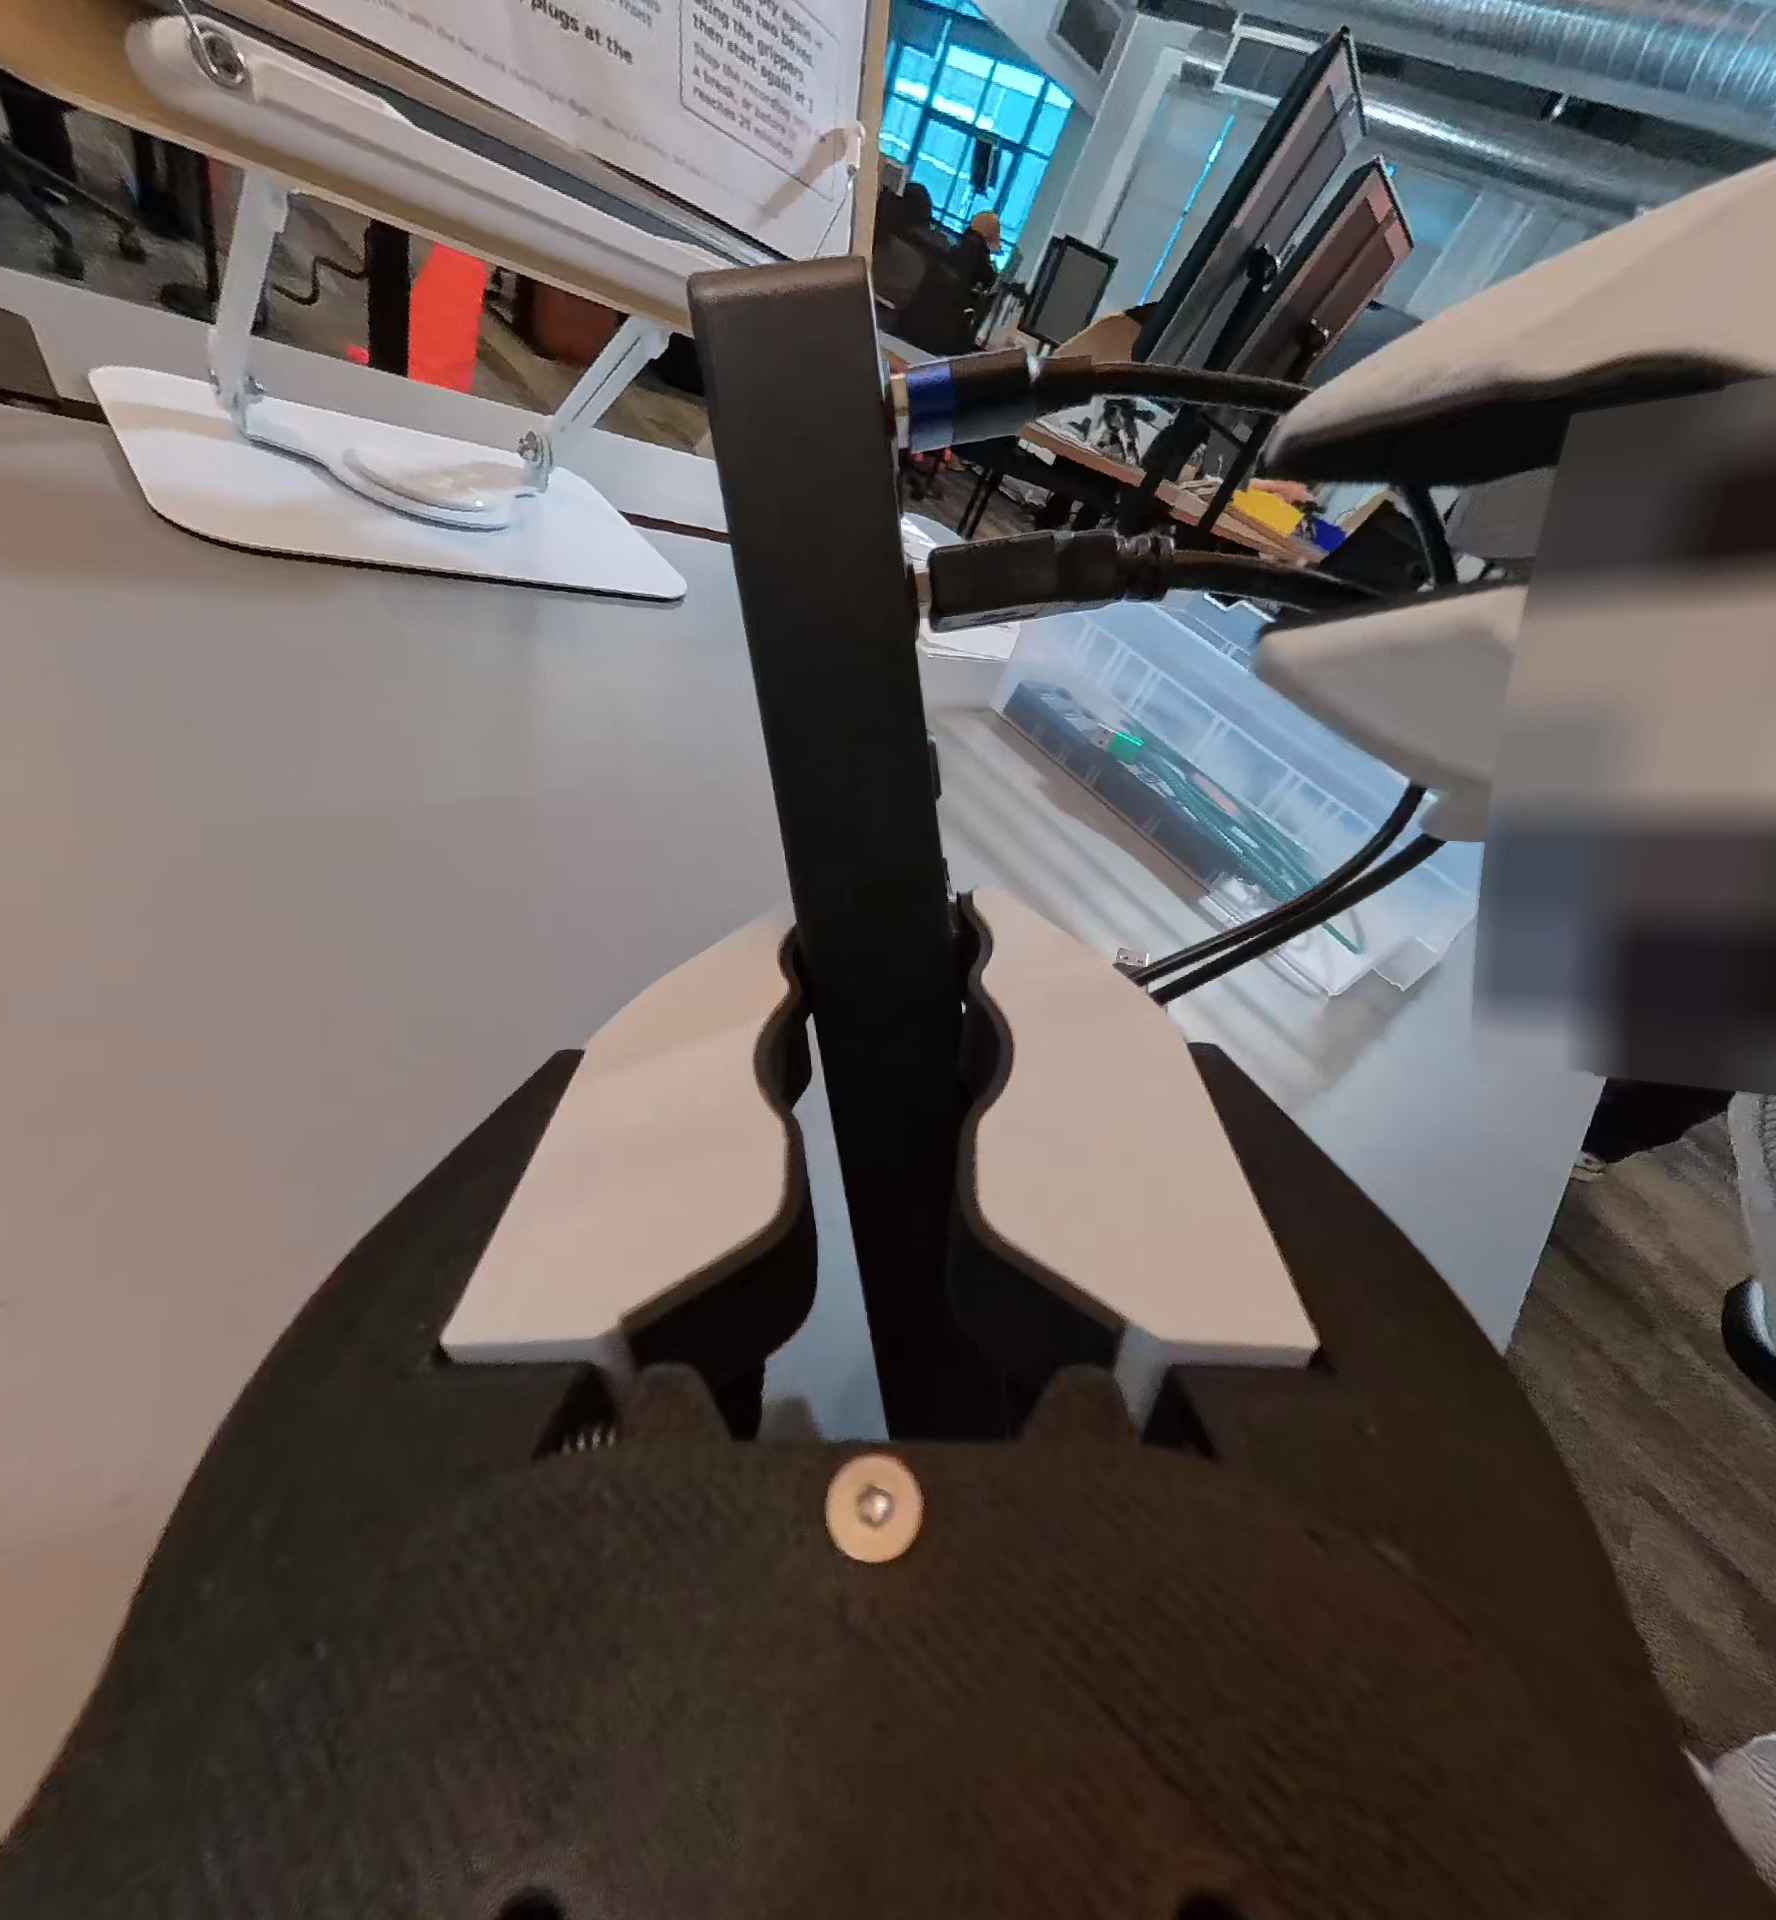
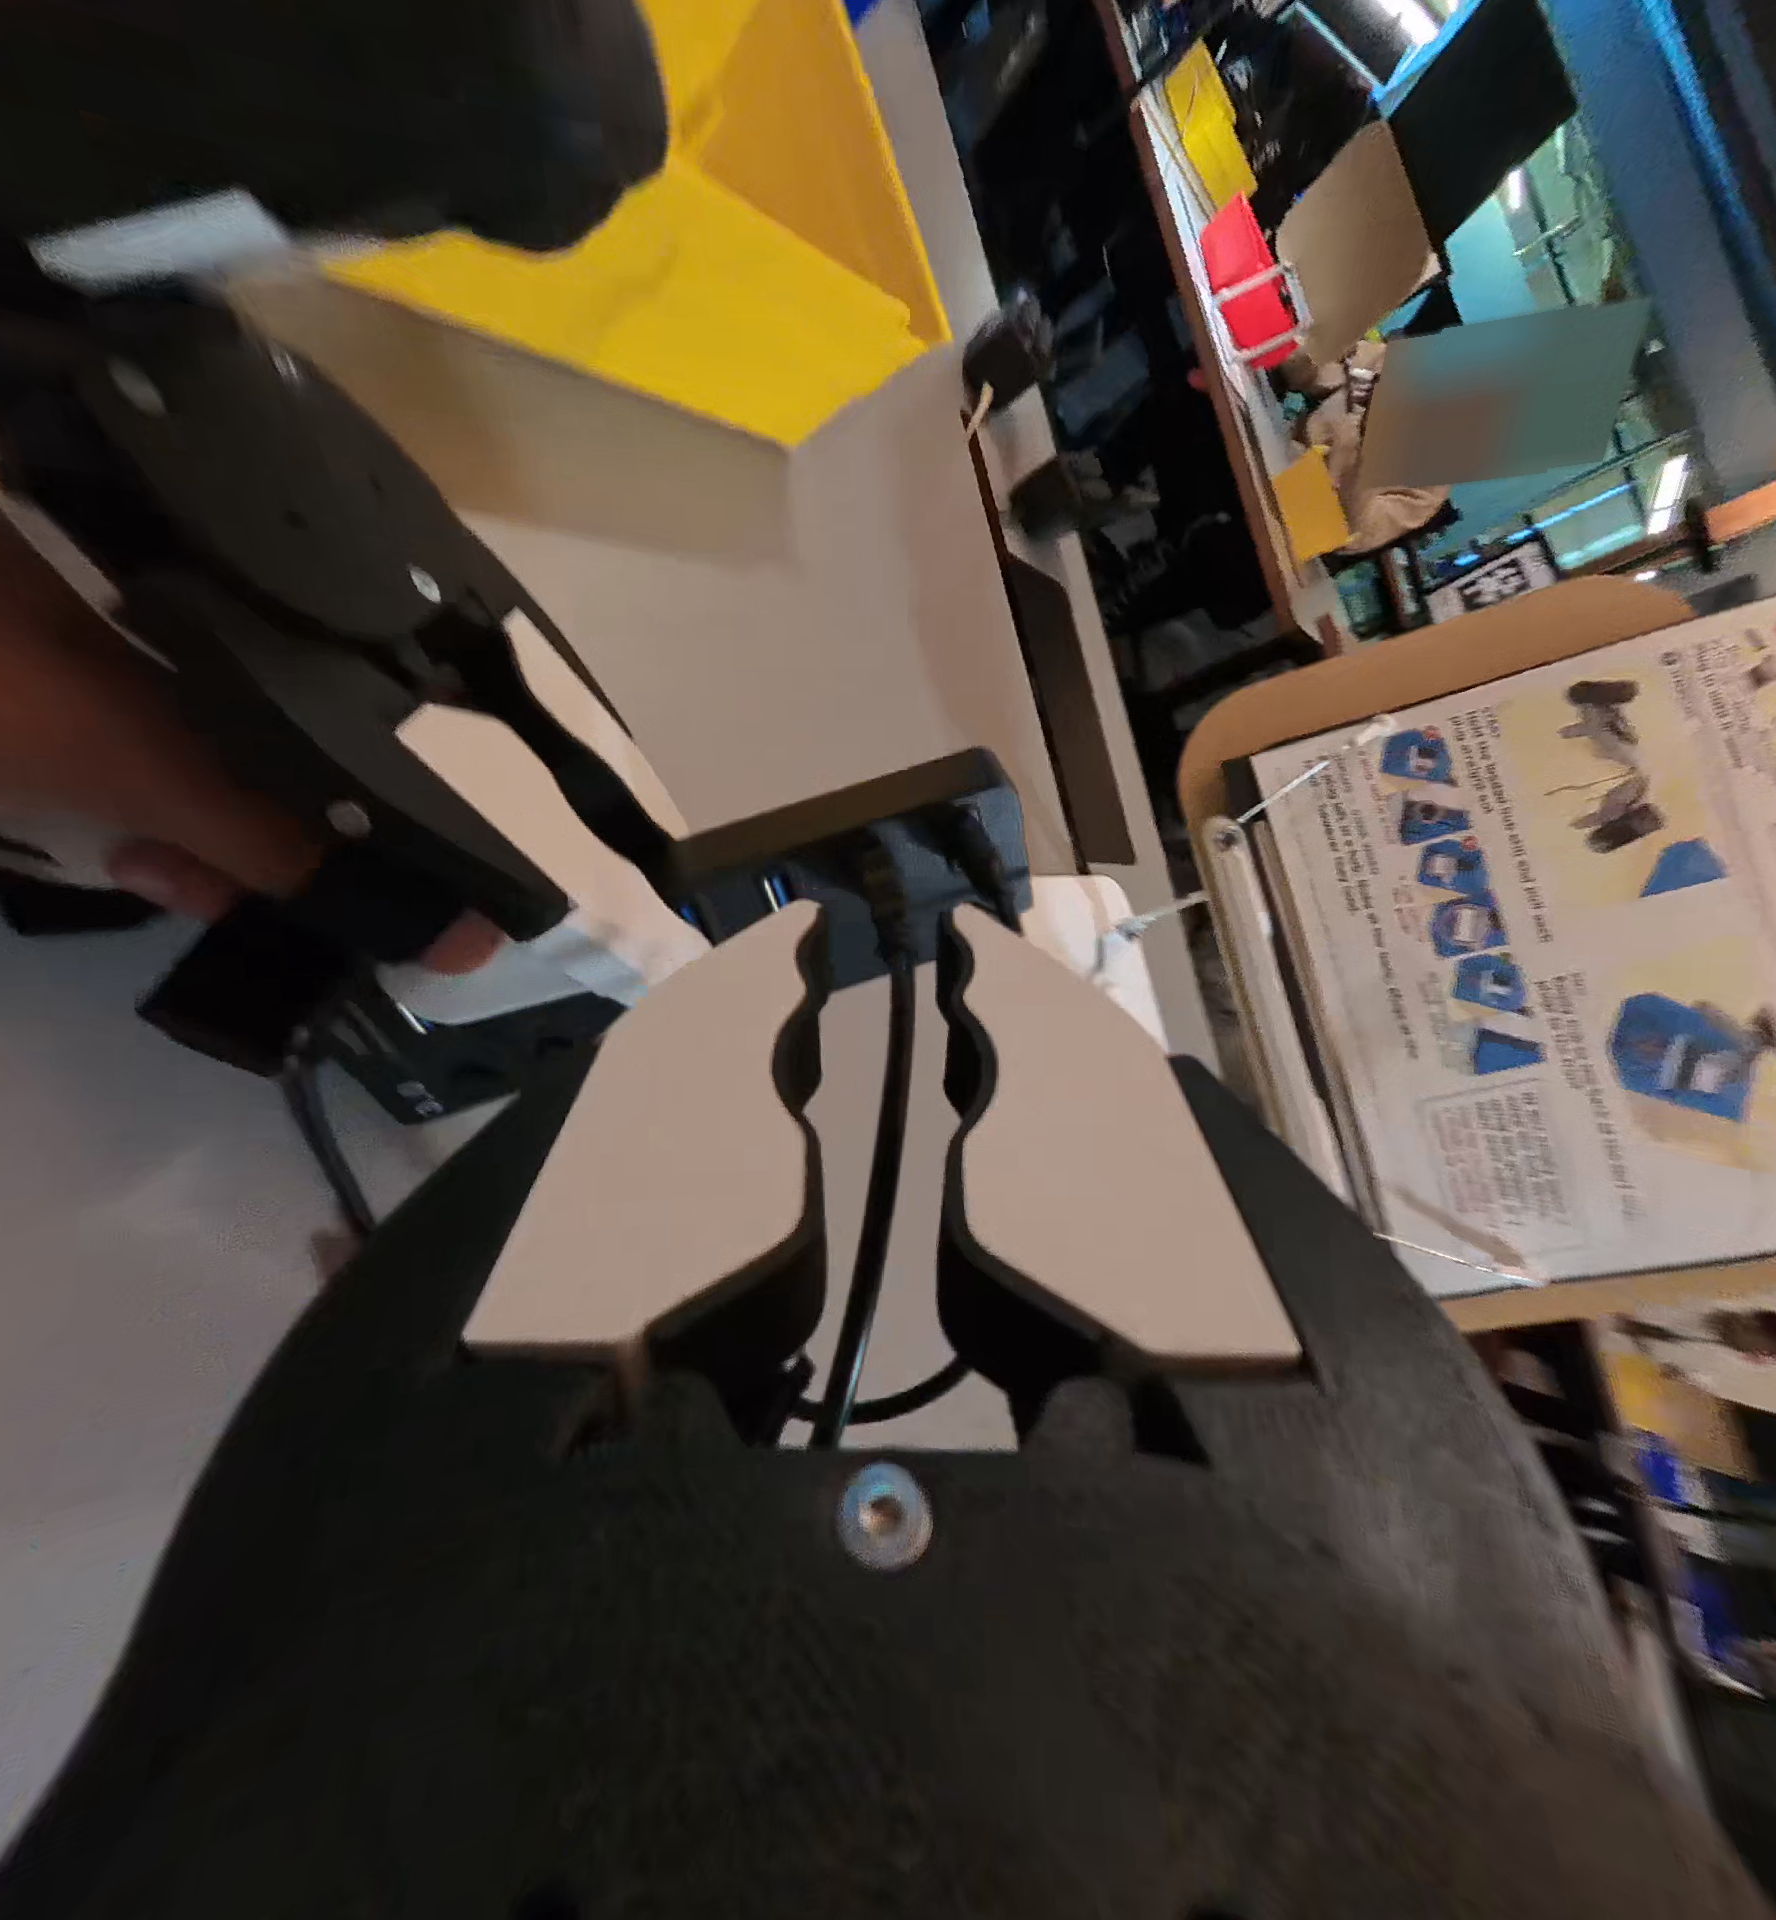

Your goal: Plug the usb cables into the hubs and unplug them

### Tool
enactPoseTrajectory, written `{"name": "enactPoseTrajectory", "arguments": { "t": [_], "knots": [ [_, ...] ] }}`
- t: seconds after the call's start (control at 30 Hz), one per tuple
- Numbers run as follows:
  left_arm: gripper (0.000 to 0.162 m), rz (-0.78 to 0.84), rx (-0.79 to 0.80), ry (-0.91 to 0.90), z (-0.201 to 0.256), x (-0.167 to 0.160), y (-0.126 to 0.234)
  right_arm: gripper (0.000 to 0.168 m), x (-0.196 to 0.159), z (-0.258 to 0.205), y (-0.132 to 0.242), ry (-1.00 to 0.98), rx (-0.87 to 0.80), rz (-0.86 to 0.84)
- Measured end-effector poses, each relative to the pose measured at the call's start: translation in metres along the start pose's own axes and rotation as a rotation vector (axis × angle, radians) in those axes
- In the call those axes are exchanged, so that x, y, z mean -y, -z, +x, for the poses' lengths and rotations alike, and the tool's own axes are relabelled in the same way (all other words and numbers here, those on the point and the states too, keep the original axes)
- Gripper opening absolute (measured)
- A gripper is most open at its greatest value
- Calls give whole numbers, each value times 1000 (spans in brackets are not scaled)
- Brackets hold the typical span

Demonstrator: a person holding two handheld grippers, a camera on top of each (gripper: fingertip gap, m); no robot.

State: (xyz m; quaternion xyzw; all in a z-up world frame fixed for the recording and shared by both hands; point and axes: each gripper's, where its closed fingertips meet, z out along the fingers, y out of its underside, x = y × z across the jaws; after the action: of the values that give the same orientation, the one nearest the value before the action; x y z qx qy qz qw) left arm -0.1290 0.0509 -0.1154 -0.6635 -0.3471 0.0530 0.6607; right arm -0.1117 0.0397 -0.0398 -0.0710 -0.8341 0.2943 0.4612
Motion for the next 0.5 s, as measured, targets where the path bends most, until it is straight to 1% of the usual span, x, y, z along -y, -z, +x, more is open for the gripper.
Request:
{"name": "enactPoseTrajectory", "arguments": {
  "t": [0.2, 0.27, 0.5],
  "knots": [
    [27, 11, 13, -89, 5, 1, 0, 17, -15, 0, -10, 292, -165, -156],
    [28, 15, 20, -135, 8, 1, 0, 17, -19, 1, -12, 358, -202, -185],
    [28, 21, 14, -175, 12, 1, 0, 16, -24, 3, -11, 393, -211, -215]
  ]
}}
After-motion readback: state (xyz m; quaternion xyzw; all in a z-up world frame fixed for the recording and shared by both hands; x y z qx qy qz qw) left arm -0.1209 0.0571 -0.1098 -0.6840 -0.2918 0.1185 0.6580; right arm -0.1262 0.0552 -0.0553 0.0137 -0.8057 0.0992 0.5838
